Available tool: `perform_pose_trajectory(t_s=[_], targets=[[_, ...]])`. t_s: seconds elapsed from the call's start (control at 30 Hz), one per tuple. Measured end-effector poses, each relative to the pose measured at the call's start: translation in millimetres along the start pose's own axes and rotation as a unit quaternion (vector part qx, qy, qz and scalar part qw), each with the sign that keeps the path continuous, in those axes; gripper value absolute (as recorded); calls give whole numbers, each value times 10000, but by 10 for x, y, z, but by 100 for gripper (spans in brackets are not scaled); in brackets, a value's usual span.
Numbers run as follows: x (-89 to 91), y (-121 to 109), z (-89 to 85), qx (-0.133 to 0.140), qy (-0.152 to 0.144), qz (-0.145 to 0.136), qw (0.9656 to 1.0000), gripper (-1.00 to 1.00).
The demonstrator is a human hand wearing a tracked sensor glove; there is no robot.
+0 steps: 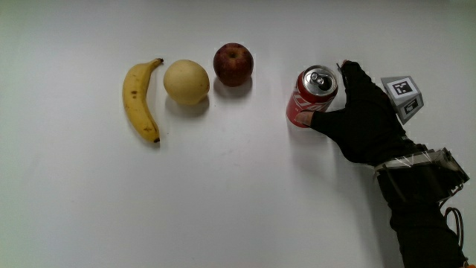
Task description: Pick cola
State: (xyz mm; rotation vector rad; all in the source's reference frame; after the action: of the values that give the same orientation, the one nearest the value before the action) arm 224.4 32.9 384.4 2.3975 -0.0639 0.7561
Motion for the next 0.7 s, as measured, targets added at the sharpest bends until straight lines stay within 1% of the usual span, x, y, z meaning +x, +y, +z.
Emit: perform_pose_trajectory(t_s=[0.03, 0.07, 0.1, 0.13, 0.17, 0.3, 0.33, 0.37, 0.4, 0.43, 0.47, 0.5, 0.57, 0.6, 0.63, 0.7], targets=[[37, 26, 9, 24, 32, 51, 10000, 0], [-58, 12, 77, -166, 395, 115, 9990, 0], [-73, 15, 104, -222, 421, -182, 9987, 0], [-62, 45, 118, -152, 451, -80, 9988, 0], [-58, 65, 129, -119, 583, -120, 9982, 0], [-51, 179, 173, -47, 574, -250, 9980, 0], [-47, 212, 182, -34, 727, -221, 9971, 0], [-58, 240, 204, -21, 558, -232, 9982, 0], [-25, 287, 204, 45, 677, -139, 9976, 0], [-36, 306, 232, -94, 588, -554, 9967, 0], [-6, 355, 234, -42, 803, -466, 9957, 0], [4, 396, 246, -63, 840, -488, 9953, 0], [82, 510, 246, -3, 949, -199, 9953, 0], [113, 554, 246, 5, 1092, -160, 9939, 0], [120, 581, 252, -25, 1204, -233, 9924, 0], [161, 660, 251, -51, 1329, -319, 9906, 0]])
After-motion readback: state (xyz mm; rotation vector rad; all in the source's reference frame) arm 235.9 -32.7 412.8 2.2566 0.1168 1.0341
